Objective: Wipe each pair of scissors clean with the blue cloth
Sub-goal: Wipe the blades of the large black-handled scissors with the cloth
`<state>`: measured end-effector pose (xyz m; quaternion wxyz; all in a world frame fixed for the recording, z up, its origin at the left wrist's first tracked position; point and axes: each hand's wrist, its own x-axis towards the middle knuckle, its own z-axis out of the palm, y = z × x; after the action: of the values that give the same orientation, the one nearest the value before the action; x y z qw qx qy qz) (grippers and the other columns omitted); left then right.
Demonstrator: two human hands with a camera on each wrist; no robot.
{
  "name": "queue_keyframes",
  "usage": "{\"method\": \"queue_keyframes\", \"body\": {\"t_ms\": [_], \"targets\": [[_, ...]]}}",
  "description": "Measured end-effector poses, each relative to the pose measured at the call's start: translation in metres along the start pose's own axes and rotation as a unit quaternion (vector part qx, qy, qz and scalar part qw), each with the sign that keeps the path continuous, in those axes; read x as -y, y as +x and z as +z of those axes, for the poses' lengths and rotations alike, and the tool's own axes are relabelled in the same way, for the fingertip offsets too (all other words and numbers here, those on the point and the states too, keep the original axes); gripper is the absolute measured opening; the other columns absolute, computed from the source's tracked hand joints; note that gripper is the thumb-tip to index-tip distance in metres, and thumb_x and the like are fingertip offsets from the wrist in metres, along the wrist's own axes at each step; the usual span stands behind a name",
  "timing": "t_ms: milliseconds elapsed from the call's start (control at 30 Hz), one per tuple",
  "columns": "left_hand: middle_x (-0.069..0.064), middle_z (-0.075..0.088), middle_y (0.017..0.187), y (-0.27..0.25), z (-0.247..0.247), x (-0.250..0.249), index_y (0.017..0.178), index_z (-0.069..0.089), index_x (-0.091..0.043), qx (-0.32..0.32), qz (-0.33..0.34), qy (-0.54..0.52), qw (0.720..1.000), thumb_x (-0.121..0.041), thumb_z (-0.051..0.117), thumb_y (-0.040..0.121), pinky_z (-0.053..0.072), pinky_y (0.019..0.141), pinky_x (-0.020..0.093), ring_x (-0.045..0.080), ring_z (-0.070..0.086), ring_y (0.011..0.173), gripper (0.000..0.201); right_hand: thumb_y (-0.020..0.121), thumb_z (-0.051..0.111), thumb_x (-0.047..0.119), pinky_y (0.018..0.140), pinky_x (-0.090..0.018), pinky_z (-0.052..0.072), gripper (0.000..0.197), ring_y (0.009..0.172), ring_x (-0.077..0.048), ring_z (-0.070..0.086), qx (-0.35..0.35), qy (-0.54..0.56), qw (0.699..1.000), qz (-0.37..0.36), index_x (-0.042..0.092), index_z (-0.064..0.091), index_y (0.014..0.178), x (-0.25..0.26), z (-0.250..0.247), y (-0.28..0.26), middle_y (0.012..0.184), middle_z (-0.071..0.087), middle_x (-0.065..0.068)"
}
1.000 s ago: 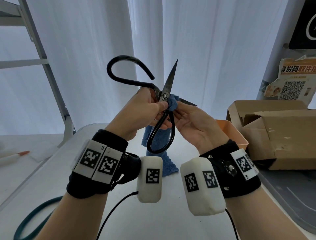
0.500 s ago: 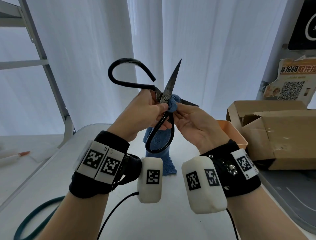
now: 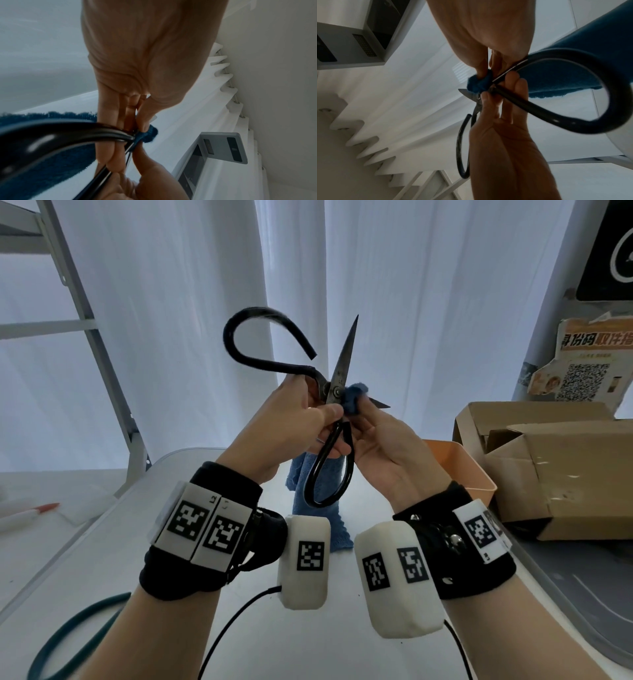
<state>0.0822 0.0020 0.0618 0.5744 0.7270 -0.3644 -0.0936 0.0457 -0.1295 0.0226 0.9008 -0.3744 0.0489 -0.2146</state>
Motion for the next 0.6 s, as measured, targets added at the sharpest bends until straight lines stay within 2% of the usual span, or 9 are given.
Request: {"method": "queue_keyframes", "body": {"t_ms": [33, 100, 167, 267, 400, 500, 567, 600], "targets": [[0.02, 0.072, 0.085, 0.0, 0.0008, -0.0002, 0.102, 0.05, -0.002, 0.0, 0.002, 0.001, 1.0, -0.005, 0.054, 0.101, 0.062, 0.061, 0.035, 0.029, 0.075, 0.069, 0.005, 0.1, 0.054, 0.017, 0.067, -0.031, 0.062, 0.021, 0.071, -0.021, 0.068, 0.001, 0.003, 1.0, 0.003, -0.001, 0.065, 0.096, 0.0007, -0.001, 0.0011, 0.084, 0.071, -0.013], [0.022, 0.073, 0.087, 0.0009, 0.0007, 0.0011, 0.106, 0.05, 0.0, -0.004, 0.0, -0.001, 1.0, -0.005, 0.054, 0.101, 0.062, 0.061, 0.035, 0.029, 0.076, 0.069, 0.009, 0.1, 0.054, 0.012, 0.077, -0.031, 0.061, 0.019, 0.073, -0.02, 0.07, 0.019, 0.012, 1.0, 0.013, -0.002, 0.066, 0.095, 0.0047, -0.0023, 0.0004, 0.086, 0.072, -0.014], [0.021, 0.074, 0.088, 0.0024, -0.0003, 0.0036, 0.113, 0.05, 0.002, -0.008, -0.007, -0.006, 1.0, -0.006, 0.054, 0.101, 0.063, 0.062, 0.036, 0.029, 0.076, 0.07, 0.015, 0.096, 0.056, 0.001, 0.072, -0.027, 0.062, 0.012, 0.07, -0.017, 0.071, 0.037, 0.014, 0.999, 0.024, -0.005, 0.066, 0.096, 0.0079, -0.0023, -0.0016, 0.087, 0.071, -0.014], [0.017, 0.074, 0.086, 0.0034, -0.0012, 0.0053, 0.112, 0.052, 0.004, -0.01, -0.013, -0.004, 1.0, -0.006, 0.054, 0.101, 0.062, 0.062, 0.035, 0.027, 0.076, 0.07, 0.015, 0.094, 0.058, -0.001, 0.066, -0.024, 0.061, 0.01, 0.068, -0.016, 0.072, 0.039, 0.01, 0.999, 0.021, -0.006, 0.066, 0.098, 0.0059, -0.001, -0.0031, 0.088, 0.071, -0.014], [0.018, 0.073, 0.086, 0.0037, -0.0003, 0.004, 0.112, 0.05, 0.002, -0.018, -0.007, -0.006, 1.0, -0.005, 0.054, 0.1, 0.061, 0.06, 0.032, 0.026, 0.076, 0.068, 0.015, 0.098, 0.053, 0.002, 0.068, -0.025, 0.061, 0.014, 0.067, -0.017, 0.07, 0.02, 0.016, 1.0, 0.008, -0.005, 0.065, 0.097, 0.0021, -0.0018, -0.0006, 0.084, 0.07, -0.013], [0.018, 0.074, 0.09, 0.0052, -0.0016, 0.0061, 0.115, 0.05, 0.002, -0.024, -0.011, 0.002, 1.0, -0.007, 0.055, 0.1, 0.06, 0.059, 0.03, 0.026, 0.076, 0.069, 0.018, 0.099, 0.048, -0.003, 0.072, -0.027, 0.062, 0.015, 0.071, -0.018, 0.07, 0.03, 0.028, 0.999, 0.022, -0.004, 0.062, 0.096, 0.0024, -0.003, 0.0006, 0.084, 0.069, -0.013], [0.018, 0.074, 0.09, 0.0051, -0.0023, 0.0072, 0.115, 0.051, 0.001, -0.019, -0.015, 0.001, 1.0, -0.009, 0.056, 0.1, 0.06, 0.06, 0.031, 0.025, 0.076, 0.07, 0.018, 0.096, 0.055, -0.002, 0.073, -0.027, 0.062, 0.012, 0.072, -0.018, 0.07, 0.034, 0.015, 0.999, 0.027, -0.004, 0.062, 0.105, 0.0026, -0.0021, 0.0004, 0.089, 0.068, -0.013], [0.017, 0.074, 0.088, 0.0046, -0.0021, 0.007, 0.113, 0.051, 0.001, -0.015, -0.015, -0.002, 1.0, -0.008, 0.056, 0.1, 0.06, 0.06, 0.031, 0.024, 0.076, 0.069, 0.017, 0.095, 0.059, 0.001, 0.075, -0.028, 0.062, 0.017, 0.074, -0.018, 0.07, 0.031, 0.009, 0.999, 0.026, -0.004, 0.062, 0.111, 0.0021, -0.0016, 0.0003, 0.092, 0.068, -0.014]]}}
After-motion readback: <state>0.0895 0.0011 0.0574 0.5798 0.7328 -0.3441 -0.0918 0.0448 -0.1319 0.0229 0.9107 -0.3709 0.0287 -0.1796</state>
